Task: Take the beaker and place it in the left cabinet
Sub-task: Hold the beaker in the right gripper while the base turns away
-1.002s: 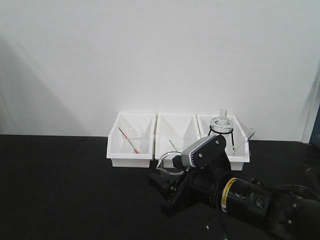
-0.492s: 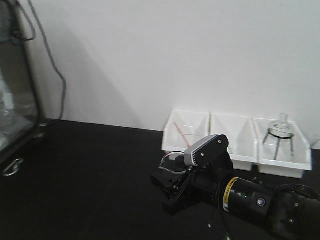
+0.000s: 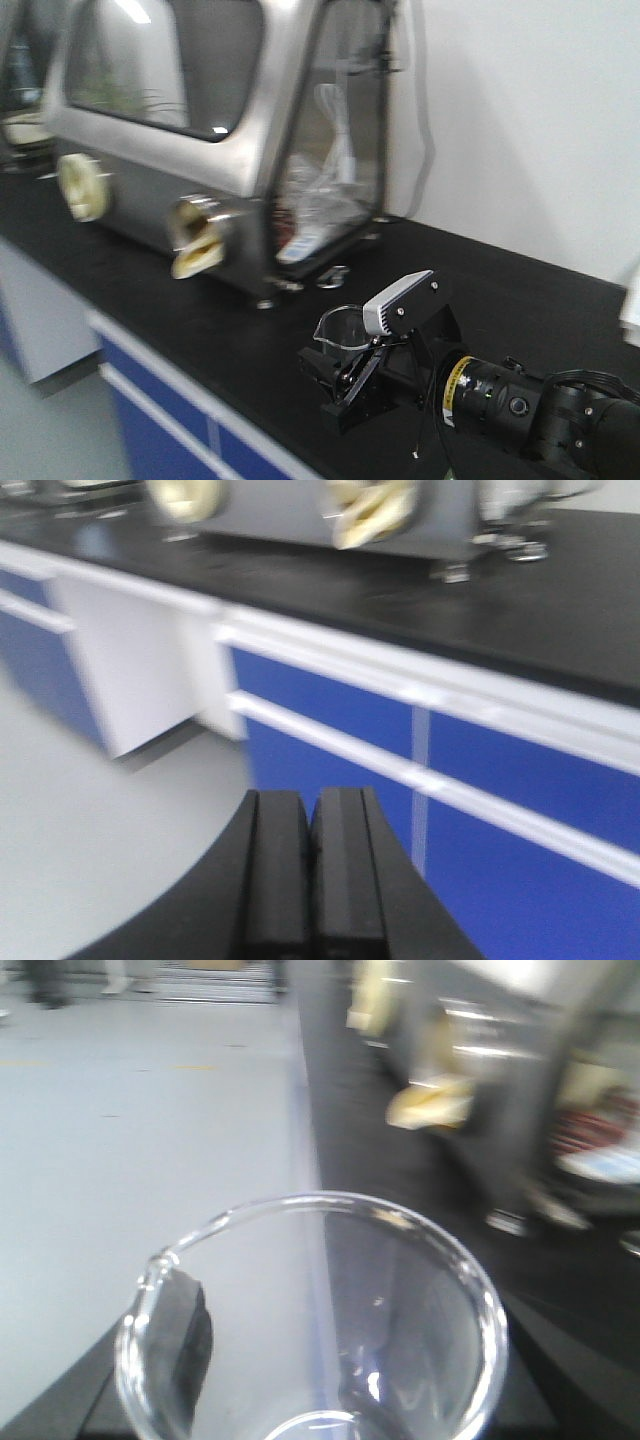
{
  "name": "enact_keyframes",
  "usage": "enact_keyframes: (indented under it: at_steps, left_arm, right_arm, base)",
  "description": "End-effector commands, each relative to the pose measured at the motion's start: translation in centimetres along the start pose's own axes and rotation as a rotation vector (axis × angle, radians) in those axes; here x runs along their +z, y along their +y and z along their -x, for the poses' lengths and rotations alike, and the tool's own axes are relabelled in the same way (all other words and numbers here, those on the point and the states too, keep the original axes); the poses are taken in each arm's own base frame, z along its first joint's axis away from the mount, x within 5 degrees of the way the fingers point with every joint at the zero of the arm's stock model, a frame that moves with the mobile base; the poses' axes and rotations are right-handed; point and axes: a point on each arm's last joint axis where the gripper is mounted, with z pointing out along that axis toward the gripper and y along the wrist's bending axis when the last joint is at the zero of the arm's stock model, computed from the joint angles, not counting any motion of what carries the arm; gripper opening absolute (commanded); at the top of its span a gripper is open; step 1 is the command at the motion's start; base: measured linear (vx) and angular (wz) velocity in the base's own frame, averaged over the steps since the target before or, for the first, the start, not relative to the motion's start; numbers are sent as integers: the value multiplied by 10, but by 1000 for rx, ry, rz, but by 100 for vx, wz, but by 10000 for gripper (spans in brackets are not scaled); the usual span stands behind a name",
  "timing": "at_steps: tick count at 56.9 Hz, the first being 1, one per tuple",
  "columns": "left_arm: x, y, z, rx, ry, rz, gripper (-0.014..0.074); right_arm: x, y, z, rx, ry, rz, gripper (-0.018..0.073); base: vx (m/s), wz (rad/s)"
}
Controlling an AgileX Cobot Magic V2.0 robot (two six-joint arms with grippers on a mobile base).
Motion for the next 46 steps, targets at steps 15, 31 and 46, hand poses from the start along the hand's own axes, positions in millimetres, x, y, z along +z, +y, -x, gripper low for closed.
enact_keyframes:
  at_steps: [15, 31, 46]
  left_arm:
    - [-3, -2, 11, -5, -109, -23, 4]
    - [-3, -2, 11, -5, -109, -23, 4]
    - [-3, -2, 11, -5, -109, -23, 4]
  right_arm:
    - [-8, 3, 29, -5, -130, 28, 176]
    - [-8, 3, 29, -5, -130, 28, 176]
    - [-8, 3, 28, -5, -119, 19, 176]
  base:
    - [-11, 82]
    - [-7, 82]
    - [0, 67]
